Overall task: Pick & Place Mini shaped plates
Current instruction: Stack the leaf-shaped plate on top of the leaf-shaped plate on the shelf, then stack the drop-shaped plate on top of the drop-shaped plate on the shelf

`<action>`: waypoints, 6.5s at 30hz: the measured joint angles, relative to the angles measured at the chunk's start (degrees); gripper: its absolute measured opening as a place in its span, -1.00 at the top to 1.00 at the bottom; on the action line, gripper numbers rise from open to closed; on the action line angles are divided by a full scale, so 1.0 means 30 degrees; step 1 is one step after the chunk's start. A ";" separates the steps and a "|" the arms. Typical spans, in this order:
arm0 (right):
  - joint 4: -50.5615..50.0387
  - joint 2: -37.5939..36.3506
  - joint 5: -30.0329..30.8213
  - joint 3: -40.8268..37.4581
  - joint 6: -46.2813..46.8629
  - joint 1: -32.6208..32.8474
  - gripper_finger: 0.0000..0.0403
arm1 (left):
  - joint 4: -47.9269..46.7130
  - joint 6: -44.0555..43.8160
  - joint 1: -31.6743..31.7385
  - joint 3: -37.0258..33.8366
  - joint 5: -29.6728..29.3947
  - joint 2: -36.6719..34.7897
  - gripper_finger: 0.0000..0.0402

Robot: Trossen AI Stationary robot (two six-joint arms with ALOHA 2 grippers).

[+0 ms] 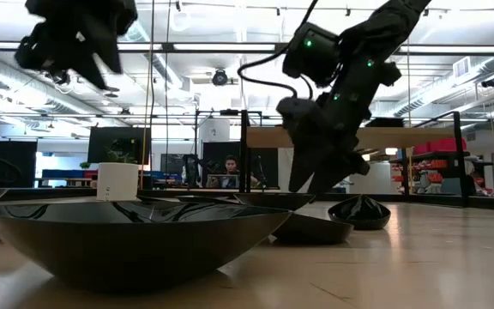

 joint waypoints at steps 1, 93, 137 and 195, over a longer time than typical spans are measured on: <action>0.0041 -0.0056 -0.0333 -0.0007 0.0219 0.0007 0.00 | 0.0173 0.0535 0.0000 0.0011 -0.0208 -0.0302 0.28; -0.4402 -1.0396 2.2376 0.0008 1.9641 0.1877 1.00 | 0.0350 1.6254 0.4812 0.0015 0.1301 -0.2566 0.28; -0.4713 -1.0663 1.6236 0.0008 1.5481 -0.2622 0.12 | 0.0754 1.6649 0.5792 0.0015 0.1627 -0.2566 0.28; -0.3234 -0.0626 0.2235 0.0008 1.5168 0.6382 0.90 | 0.0933 1.5614 0.5792 0.0015 0.1672 -0.2570 0.28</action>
